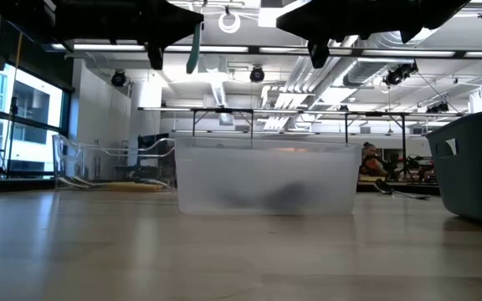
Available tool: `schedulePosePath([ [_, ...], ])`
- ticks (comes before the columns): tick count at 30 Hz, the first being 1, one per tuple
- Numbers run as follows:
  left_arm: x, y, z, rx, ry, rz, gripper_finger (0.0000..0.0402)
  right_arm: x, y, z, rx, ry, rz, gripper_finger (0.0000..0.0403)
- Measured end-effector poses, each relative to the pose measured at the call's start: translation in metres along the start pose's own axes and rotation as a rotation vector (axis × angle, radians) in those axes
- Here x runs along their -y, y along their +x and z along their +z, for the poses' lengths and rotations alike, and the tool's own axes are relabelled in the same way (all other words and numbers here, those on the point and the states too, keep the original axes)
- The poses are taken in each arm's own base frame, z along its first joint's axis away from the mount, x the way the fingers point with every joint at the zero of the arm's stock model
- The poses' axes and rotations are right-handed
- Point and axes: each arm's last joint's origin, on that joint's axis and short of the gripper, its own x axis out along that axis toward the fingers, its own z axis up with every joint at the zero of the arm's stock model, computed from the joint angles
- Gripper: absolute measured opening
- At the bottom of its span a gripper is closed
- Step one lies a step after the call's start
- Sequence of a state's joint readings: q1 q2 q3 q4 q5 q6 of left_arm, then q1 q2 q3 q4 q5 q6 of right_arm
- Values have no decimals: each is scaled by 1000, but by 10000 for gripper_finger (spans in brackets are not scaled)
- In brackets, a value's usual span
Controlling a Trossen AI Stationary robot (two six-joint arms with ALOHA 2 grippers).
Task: Sort silverware by color (type)
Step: Put the light blue spoon into the blue bin
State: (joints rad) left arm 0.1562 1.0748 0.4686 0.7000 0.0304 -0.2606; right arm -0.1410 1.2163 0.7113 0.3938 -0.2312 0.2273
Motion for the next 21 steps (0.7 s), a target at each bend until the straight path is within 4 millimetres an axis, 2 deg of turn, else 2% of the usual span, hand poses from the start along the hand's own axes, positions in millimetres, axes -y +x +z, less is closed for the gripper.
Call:
schedulePosePath([
  [7, 0, 1, 4, 56, 2, 5, 22, -1, 9, -3, 16, 80, 14, 0],
  [14, -3, 13, -7, 47, -44, 3, 22, 5, 46, -3, -23, 83, -22, 3],
  [17, -3, 23, -6, 42, -42, 4, 22, 10, 62, -1, -41, 95, -32, 27],
  [21, -1, 35, -1, 47, -1, -18, 22, 13, 75, 2, -91, 103, -47, 88],
])
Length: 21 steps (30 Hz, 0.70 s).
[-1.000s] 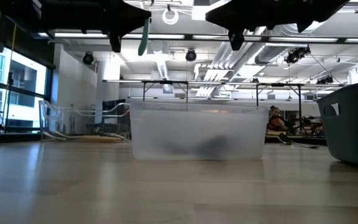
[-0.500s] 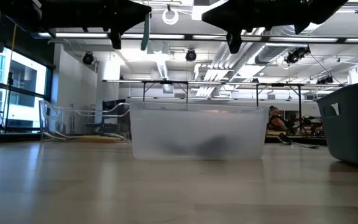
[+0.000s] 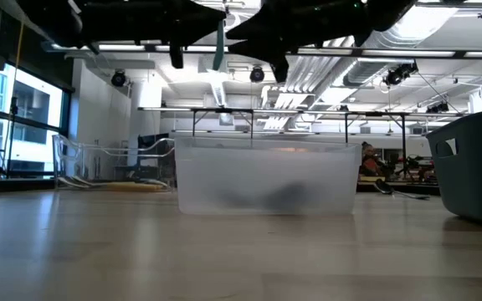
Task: Sort silverware by color (type)
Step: Put the light blue spoon into the blue bin
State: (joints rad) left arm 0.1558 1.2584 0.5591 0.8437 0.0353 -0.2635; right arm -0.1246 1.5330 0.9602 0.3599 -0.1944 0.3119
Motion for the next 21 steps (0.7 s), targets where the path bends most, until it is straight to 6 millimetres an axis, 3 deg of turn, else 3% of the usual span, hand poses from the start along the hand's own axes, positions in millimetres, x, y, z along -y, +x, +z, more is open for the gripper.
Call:
schedulePosePath([
  [7, 0, 3, 3, 9, 15, -1, 22, -3, 2, 10, 11, -28, 9, 173],
  [21, 0, 5, 3, 47, -11, -25, 22, 2, 14, 11, 111, -66, 9, 181],
])
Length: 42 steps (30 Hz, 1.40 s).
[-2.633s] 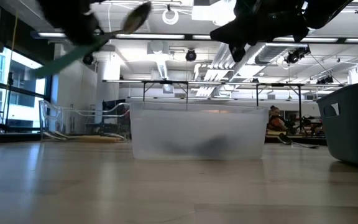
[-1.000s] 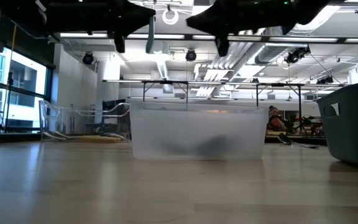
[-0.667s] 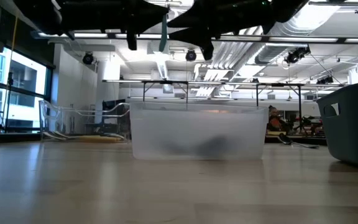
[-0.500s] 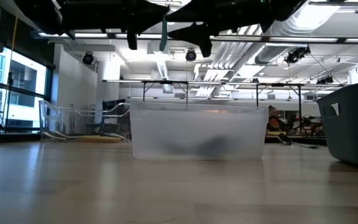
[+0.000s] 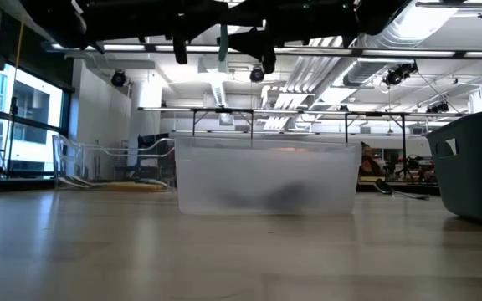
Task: Sort silverware by color (type)
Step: Put the light blue spoon into the blue bin
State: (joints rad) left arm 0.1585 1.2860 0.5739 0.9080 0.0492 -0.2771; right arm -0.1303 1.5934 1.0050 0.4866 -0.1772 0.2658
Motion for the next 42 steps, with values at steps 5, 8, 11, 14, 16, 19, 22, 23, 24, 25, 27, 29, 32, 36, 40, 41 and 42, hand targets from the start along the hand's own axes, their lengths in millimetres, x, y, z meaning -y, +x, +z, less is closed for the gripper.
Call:
schedulePosePath([
  [5, -1, 3, -4, 6, -1, -3, 22, -1, 0, 0, 0, -8, 23, 171],
  [8, -1, 3, -5, 4, -1, -3, 22, -1, 0, 0, -5, -3, 32, 149],
  [11, -1, 3, -5, 3, -1, -6, 22, -1, 0, 0, -6, -2, 31, 117],
  [14, -1, 3, -4, 5, -1, -11, 22, -1, 0, 0, -6, -2, 32, 75],
  [16, -1, 3, -4, 5, -5, -11, 22, -1, 0, 0, -6, -5, 34, 51],
  [19, -1, 3, -4, 5, -5, -11, 22, -1, 0, 0, -7, -5, 36, 52],
  [22, -1, 3, -4, 4, -3, -9, 30, -1, 0, 0, -8, -5, 38, 52],
  [23, -1, 3, -4, 5, -1, -8, 38, -1, 0, 0, -8, -5, 37, 52],
  [24, -1, 3, -4, 5, 0, -6, 47, -1, 0, 0, -7, -5, 37, 52],
  [25, -1, 3, -4, 4, 2, -6, 57, -1, 0, 0, -8, -4, 37, 52],
  [27, -1, 3, -4, 1, 3, -3, 72, -1, 0, 0, -9, -9, 38, 52],
  [29, -1, 3, -4, 0, 3, -2, 80, -1, 0, 0, -10, -14, 40, 52],
  [32, -1, 3, -4, 0, 11, -2, 82, -1, 0, 0, -10, -17, 40, 52],
  [36, -1, 3, -4, -1, 21, -1, 82, -1, 0, -1, -10, -20, 40, 52],
  [40, -1, 3, -4, -1, 28, -2, 82, -1, 0, -1, -10, -20, 40, 52],
  [41, -1, 3, -4, -3, 34, -7, 82, -1, 0, -1, -10, -20, 41, 52],
  [42, -1, 3, -4, -5, 42, -16, 82, -1, 0, -1, -11, -21, 43, 52],
])
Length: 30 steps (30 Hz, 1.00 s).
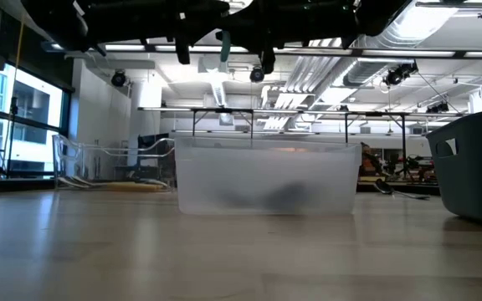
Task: Sort silverware by color (type)
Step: Put the light blue spoon into the blue bin
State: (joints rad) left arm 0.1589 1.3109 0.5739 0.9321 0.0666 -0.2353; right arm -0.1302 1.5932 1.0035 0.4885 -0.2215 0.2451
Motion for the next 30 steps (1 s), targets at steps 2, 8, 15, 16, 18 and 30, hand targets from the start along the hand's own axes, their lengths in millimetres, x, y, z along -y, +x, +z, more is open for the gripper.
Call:
schedulePosePath([
  [2, 0, 0, 0, -1, 11, -6, 83, 0, 0, 0, -1, 0, 3, 52],
  [8, 0, 0, 0, -3, 12, -4, 99, 0, 0, 0, -1, -3, 4, 52],
  [15, -1, 0, -3, -33, -32, 6, 156, 0, 0, 0, 0, -4, 5, 52],
  [16, -1, 0, -3, -33, -35, 7, 165, -1, 0, 0, 1, -4, 5, 52],
  [18, -1, 0, -3, -34, -35, 7, 184, -1, 0, 1, 4, -5, 7, 52],
  [30, 1, -9, 4, -72, -1, 13, 217, 3, -10, 4, -57, -29, -15, 52],
])
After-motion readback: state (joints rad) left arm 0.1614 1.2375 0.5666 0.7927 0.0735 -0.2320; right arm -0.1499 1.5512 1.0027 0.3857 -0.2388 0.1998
